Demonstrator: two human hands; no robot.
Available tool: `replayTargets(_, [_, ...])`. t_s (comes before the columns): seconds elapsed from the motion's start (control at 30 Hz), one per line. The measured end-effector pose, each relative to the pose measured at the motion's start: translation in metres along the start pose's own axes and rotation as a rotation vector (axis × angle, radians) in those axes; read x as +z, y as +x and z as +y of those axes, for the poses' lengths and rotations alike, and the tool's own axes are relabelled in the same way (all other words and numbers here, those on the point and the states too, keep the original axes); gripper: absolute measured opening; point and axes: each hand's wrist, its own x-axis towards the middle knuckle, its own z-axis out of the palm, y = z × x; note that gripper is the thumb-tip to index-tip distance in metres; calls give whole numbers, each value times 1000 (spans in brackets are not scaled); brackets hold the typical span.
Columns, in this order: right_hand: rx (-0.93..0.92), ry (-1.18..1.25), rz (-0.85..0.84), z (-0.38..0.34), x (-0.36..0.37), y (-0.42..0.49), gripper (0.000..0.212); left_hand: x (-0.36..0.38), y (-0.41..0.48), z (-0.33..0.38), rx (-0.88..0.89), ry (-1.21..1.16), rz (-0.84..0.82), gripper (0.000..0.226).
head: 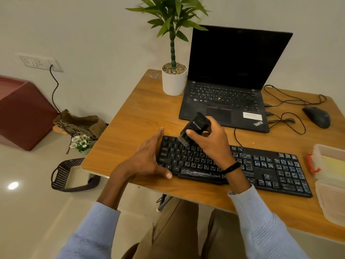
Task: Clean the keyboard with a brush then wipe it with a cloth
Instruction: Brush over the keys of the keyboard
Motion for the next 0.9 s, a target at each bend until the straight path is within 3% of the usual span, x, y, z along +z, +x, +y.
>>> replayTargets(0.23, [-51,-156,-65,-6,6,8,49,10,-4,-7,63,78,105,152])
replayTargets(0.37, [-60,-159,-223,-6,8,1,52,11,-3,-7,71,24,135,151])
replayTargets(0.5, [-74,-184,-36,-3,6,0,47,11,-5,-5,71,20,144,150])
replayTargets(0.63, [-80,-198,-196,-8,2,-5,49,9,-7,-2,46,9,130,148])
replayTargets(0.77, [-69,-139,-36,-4,-3,-6,46,9,-7,0,22,14,115,148])
replayTargets(0.9, [-96,-174,-224,-7,-6,-14,50,9,-7,1,17,20,111,147])
